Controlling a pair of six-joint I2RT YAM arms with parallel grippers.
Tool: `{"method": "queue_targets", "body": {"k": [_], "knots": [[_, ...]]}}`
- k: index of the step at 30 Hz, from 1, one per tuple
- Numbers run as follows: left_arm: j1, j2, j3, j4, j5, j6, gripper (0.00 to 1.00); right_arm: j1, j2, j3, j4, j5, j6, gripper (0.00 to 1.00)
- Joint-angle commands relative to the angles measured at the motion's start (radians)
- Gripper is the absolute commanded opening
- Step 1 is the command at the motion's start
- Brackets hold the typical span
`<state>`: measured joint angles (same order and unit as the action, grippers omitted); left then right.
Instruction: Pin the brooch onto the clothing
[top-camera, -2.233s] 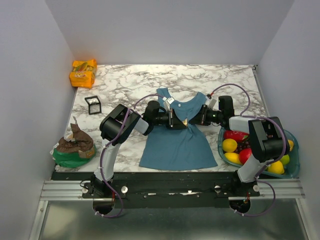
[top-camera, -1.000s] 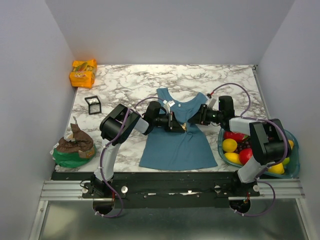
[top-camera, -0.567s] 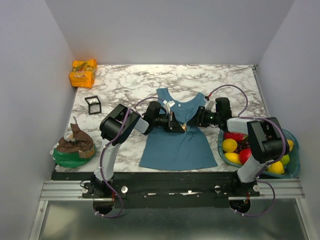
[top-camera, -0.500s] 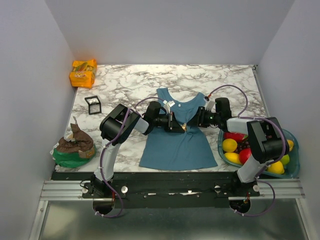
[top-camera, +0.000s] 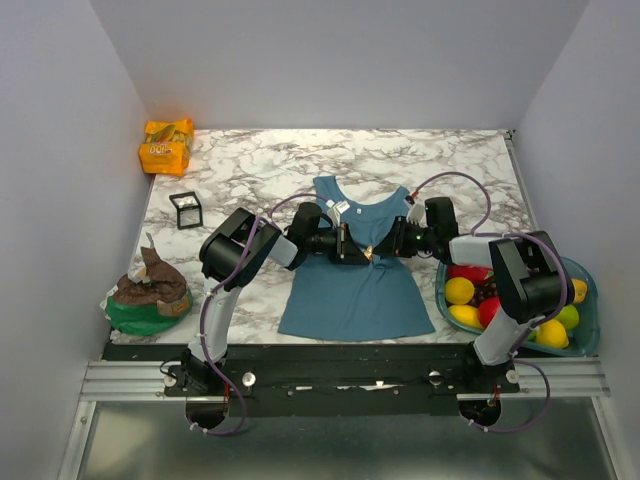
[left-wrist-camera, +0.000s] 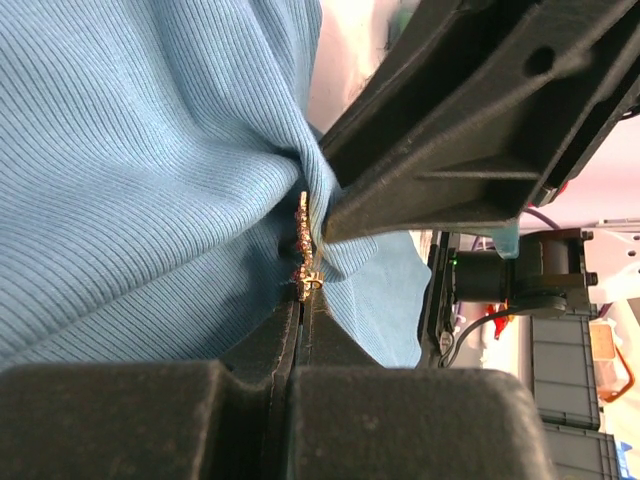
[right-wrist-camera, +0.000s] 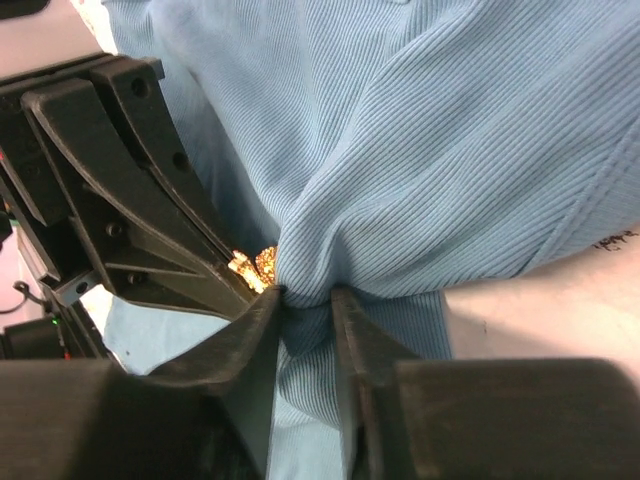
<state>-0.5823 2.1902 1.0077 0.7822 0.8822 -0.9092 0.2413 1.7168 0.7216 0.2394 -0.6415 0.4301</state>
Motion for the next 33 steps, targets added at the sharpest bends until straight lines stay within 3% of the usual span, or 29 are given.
{"method": "queue_targets", "body": {"k": [1, 21, 33], "knots": [[-0.002, -0.004, 0.000, 0.038, 0.001, 0.007, 0.00, 0.007, 0.029, 0.016, 0.006, 0.019, -0.007, 0.25], [-0.016, -0.027, -0.017, 0.011, -0.011, 0.047, 0.00, 0.012, 0.032, -0.005, 0.061, 0.022, 0.036, 0.19], [-0.011, -0.072, -0.035, -0.100, -0.081, 0.112, 0.00, 0.012, -0.045, -0.022, 0.066, -0.007, 0.065, 0.37]]}}
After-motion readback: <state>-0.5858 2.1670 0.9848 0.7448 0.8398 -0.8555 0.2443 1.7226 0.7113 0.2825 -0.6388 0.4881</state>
